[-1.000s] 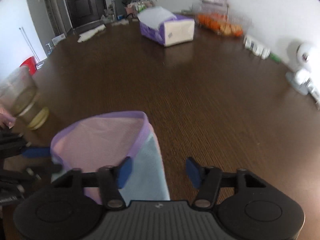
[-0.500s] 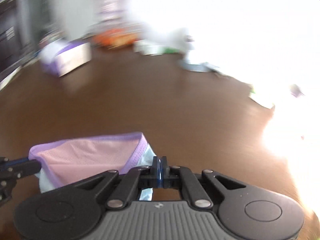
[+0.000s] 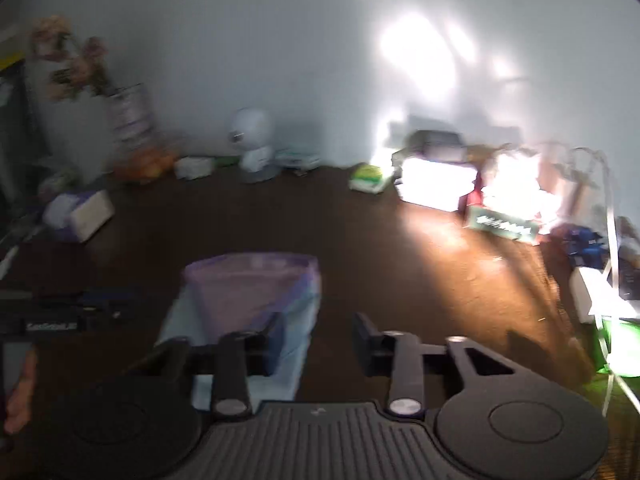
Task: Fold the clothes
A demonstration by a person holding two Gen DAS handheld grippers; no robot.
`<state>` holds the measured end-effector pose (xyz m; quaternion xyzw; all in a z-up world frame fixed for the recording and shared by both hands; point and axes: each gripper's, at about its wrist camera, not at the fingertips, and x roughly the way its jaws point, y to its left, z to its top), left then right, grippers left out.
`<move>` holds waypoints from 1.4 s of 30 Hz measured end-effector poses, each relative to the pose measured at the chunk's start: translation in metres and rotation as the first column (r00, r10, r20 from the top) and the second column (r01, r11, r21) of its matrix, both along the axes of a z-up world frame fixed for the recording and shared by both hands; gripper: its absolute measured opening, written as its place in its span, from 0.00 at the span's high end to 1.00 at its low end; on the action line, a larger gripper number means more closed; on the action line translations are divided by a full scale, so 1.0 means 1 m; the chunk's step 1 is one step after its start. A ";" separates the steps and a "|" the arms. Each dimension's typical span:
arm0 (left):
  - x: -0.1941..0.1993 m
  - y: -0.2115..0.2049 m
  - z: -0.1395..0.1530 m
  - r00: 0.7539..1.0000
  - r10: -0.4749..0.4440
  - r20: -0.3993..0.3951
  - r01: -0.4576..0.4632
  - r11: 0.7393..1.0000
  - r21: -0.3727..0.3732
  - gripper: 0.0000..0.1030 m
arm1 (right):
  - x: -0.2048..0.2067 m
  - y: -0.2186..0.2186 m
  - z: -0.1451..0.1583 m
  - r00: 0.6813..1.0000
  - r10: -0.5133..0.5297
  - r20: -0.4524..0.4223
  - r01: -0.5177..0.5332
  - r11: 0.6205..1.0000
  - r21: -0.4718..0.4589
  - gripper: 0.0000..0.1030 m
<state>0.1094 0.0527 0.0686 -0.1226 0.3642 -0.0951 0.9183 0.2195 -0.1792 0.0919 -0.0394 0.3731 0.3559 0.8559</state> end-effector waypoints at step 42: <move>-0.123 -0.065 -0.047 0.939 -0.344 -0.011 0.340 0.921 0.189 0.98 | -0.169 -0.032 -0.050 0.950 0.310 0.045 -0.297 0.937 -0.184 0.92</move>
